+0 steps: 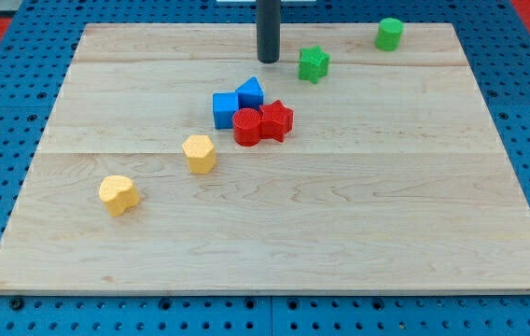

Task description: Place the green star diagonally in between the green circle and the red star

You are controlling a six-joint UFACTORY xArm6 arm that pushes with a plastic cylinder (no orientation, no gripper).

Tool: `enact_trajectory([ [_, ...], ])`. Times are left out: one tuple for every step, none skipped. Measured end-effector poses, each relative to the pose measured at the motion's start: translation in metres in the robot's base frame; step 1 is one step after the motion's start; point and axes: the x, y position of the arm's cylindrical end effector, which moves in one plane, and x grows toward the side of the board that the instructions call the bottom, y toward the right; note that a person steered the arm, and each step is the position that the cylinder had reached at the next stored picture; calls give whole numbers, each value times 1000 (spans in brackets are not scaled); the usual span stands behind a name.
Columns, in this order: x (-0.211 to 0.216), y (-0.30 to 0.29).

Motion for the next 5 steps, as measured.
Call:
enact_trajectory([
  [-21, 23],
  [23, 73],
  [39, 82],
  [39, 83],
  [37, 89],
])
